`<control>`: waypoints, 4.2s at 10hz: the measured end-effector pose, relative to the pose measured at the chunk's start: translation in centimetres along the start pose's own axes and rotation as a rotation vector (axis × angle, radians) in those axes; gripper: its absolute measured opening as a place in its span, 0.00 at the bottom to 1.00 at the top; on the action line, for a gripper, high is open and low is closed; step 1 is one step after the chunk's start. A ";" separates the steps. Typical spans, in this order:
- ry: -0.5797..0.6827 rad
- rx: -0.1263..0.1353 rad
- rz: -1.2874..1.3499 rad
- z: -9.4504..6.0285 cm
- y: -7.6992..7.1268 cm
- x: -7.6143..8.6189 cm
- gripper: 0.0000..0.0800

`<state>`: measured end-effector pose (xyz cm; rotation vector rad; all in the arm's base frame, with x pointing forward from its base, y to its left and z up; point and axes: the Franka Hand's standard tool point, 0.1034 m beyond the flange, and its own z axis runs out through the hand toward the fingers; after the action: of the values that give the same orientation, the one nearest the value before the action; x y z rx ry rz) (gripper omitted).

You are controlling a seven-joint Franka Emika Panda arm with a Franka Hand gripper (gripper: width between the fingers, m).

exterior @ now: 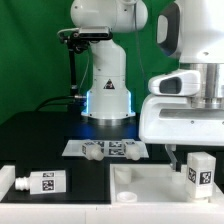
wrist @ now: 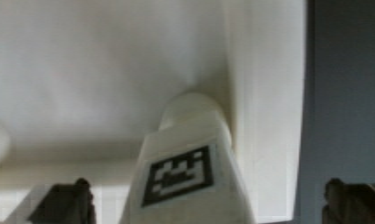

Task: Assemble one leg

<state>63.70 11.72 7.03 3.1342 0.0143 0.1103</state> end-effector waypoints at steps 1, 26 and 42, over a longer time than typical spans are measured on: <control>-0.001 0.004 0.056 0.0 0.0 0.0 0.78; 0.054 0.051 0.153 -0.2 0.9 0.5 0.81; -0.019 0.030 1.589 0.1 0.7 0.3 0.36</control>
Offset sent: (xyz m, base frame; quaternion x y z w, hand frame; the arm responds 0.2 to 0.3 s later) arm 0.0000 0.0000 0.0000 0.0000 0.0000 0.0650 0.9979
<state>63.98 11.00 6.94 2.2637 -2.2825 0.0581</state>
